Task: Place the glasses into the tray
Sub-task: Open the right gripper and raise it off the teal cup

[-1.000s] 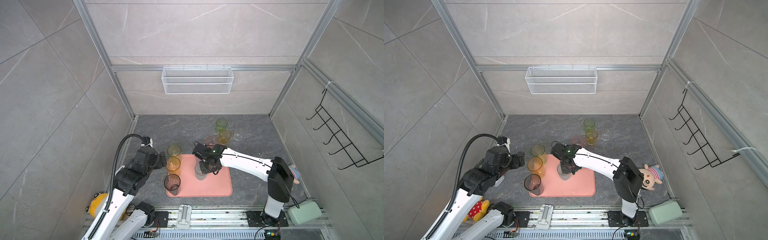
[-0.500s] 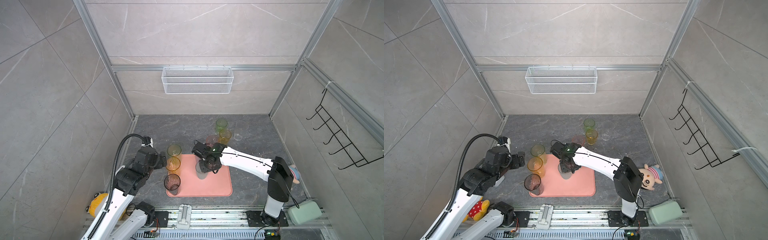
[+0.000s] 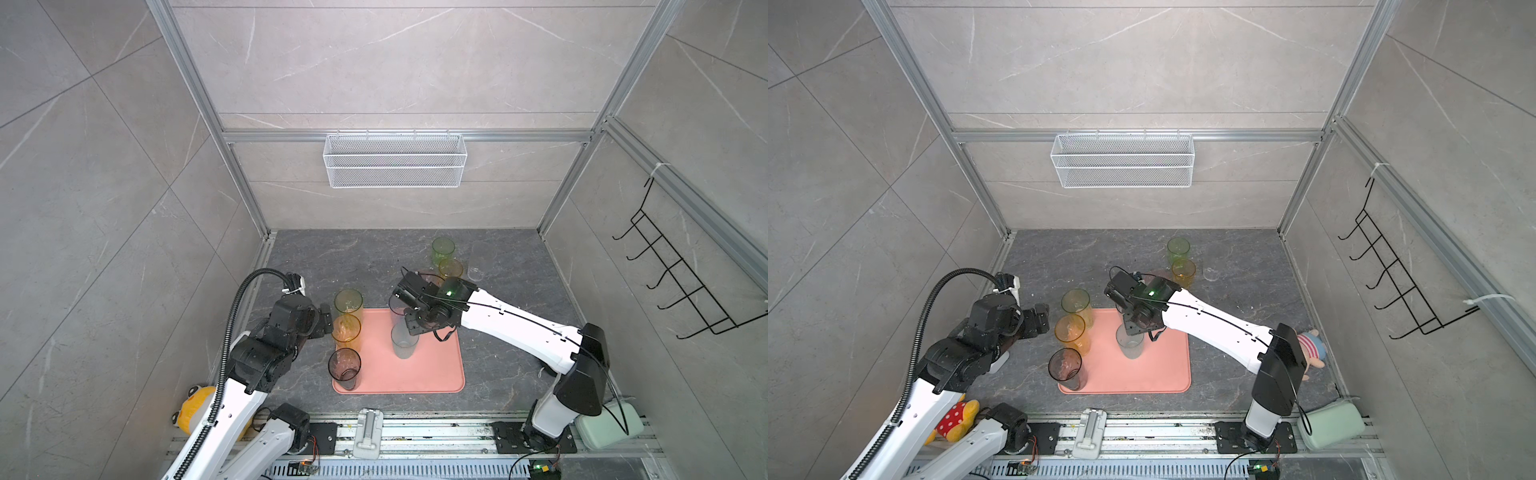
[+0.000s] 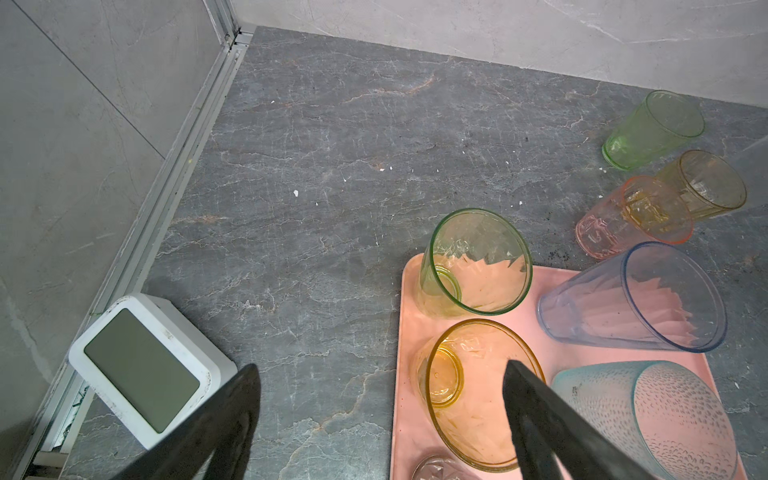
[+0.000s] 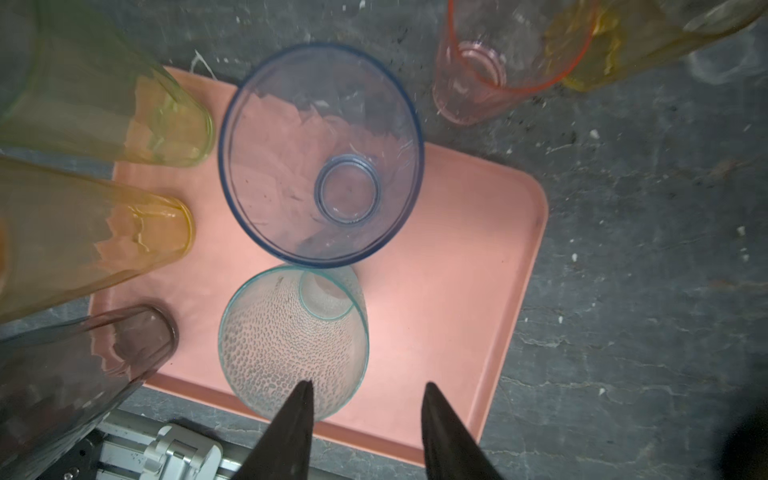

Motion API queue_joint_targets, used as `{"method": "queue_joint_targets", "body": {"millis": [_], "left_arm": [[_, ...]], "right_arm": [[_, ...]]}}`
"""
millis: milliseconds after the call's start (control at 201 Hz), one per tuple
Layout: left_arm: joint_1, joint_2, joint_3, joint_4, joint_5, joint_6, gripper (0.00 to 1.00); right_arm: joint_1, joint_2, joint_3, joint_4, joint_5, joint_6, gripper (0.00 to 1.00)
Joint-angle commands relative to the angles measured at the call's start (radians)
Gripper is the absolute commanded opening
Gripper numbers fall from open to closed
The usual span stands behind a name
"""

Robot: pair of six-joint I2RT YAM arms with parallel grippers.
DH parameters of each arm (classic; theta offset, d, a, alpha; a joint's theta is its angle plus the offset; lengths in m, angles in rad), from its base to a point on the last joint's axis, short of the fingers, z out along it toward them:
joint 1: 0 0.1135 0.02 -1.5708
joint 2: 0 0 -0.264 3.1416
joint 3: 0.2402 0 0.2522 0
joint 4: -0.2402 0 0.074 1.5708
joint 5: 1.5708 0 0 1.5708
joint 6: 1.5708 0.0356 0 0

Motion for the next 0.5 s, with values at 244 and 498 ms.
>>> {"method": "queue_joint_targets", "body": {"millis": [244, 498], "left_arm": [[-0.008, -0.01, -0.007, 0.007, -0.023, -0.014, 0.91], [-0.01, -0.008, -0.006, 0.008, -0.028, -0.012, 0.91]], "right_arm": [[-0.042, -0.005, 0.167, -0.089, 0.274, -0.166, 0.48], [-0.219, 0.01, 0.237, -0.017, 0.29, -0.204, 0.54]]}}
